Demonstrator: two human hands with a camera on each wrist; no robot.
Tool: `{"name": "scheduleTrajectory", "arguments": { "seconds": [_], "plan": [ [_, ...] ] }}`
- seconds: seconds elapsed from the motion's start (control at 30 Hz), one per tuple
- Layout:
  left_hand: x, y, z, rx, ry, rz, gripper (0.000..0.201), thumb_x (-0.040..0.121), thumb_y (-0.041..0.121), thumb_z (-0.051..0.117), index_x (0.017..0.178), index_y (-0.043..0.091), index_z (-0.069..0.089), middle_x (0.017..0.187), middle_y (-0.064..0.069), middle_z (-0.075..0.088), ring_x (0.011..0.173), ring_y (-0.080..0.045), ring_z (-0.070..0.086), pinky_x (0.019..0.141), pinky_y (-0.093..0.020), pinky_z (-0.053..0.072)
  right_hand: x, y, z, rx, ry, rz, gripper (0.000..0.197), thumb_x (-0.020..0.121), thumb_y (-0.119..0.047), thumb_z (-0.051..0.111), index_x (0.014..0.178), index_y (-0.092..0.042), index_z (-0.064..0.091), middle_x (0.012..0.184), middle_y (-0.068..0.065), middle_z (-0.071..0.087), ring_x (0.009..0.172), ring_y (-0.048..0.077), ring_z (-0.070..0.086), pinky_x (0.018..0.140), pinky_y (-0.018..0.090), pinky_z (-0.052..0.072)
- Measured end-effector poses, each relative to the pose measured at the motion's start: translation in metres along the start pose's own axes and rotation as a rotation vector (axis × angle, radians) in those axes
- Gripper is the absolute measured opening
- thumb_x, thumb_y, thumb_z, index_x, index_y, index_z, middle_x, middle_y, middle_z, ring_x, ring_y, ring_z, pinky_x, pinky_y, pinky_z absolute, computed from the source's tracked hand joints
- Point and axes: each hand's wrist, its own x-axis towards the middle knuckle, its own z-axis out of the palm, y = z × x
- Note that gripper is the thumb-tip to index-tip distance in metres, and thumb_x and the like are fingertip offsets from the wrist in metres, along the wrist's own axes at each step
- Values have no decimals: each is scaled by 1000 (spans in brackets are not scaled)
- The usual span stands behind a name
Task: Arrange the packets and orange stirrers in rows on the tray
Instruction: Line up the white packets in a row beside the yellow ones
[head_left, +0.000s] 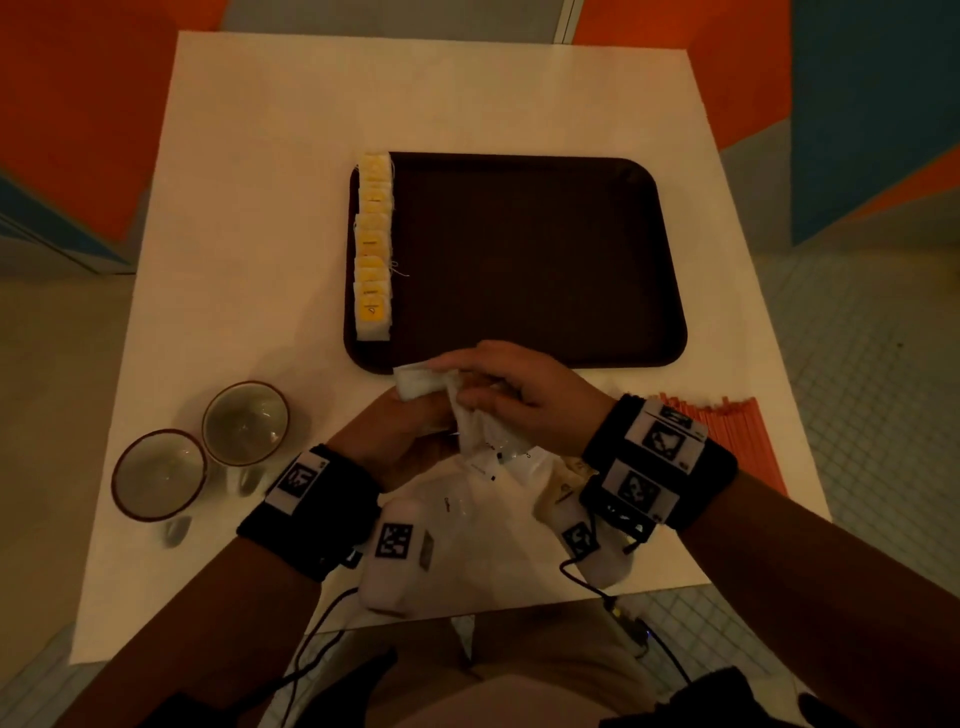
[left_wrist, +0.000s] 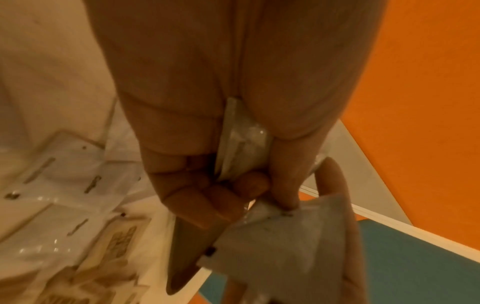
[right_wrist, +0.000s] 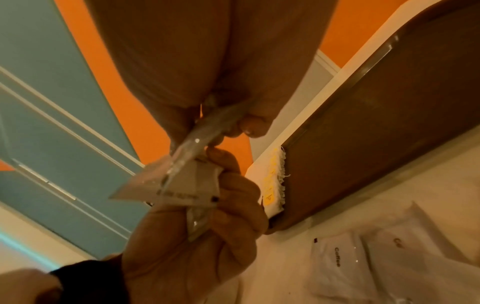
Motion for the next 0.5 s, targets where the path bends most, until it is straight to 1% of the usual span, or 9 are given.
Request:
{"name": "scheduleTrajectory", "arguments": {
  "seconds": [0.03,0.1,0.13,0.2,0.3,0.33,0.4,0.47,0.5],
  "plan": [
    [0,0,2,-17,-14,4,33,72,25,71,103,13,66,100,-11,69,93,-26,66,79,-38,55,2,-1,1,19,7,6,32,91,-16,52,123,-18,53,91,-9,52,85,0,50,75,11,41],
    [-1,-3,8,-34,17,2,26,80,30,64,102,15,68,101,-10,70,94,-25,67,80,-37,56,4,-2,4,45,35,24,25,90,-15,54,114,-15,56,87,-17,50,82,-4,49,73,8,40],
    [-2,-5,10,-46,54,-11,24,82,35,61,97,19,70,98,-7,72,92,-23,68,78,-35,57,6,-2,6,38,38,32,22,90,-15,54,111,-15,56,86,-17,48,81,-4,49,72,8,39],
    [-1,-9,14,-86,123,-57,28,84,46,53,88,25,72,90,0,74,85,-18,70,72,-31,58,8,-3,7,19,18,31,17,90,-14,54,107,-16,56,86,-18,47,82,-3,48,71,7,38],
    [0,-16,16,-159,177,-126,31,92,37,37,95,22,64,85,0,74,78,-16,71,68,-30,58,12,-4,8,8,5,1,13,89,-10,53,101,-12,57,81,-21,46,81,-13,47,71,2,36],
    [-1,-16,17,-163,182,-140,30,90,38,39,97,21,63,86,-1,74,78,-16,70,68,-31,57,13,-3,8,4,1,-8,11,89,-9,53,99,-11,57,81,-20,46,81,-13,47,72,2,36],
    [-2,-14,16,-193,173,-162,33,82,41,46,92,19,69,87,-4,71,77,-18,68,70,-32,53,14,0,7,-25,-13,-4,8,89,-8,53,95,-10,57,83,-19,46,79,-11,47,72,3,37],
    [-2,-10,14,-219,141,-176,41,81,46,42,88,19,72,92,-6,69,80,-19,67,75,-35,50,13,2,6,-59,-26,12,5,88,-9,54,92,-11,57,84,-17,47,79,-9,46,71,2,36],
    [-3,-7,14,-226,122,-185,49,83,53,37,92,20,72,97,-7,70,84,-20,68,80,-37,48,13,3,5,-76,-36,16,5,88,-9,54,91,-11,57,85,-14,47,80,-9,46,71,2,35]
  ]
}}
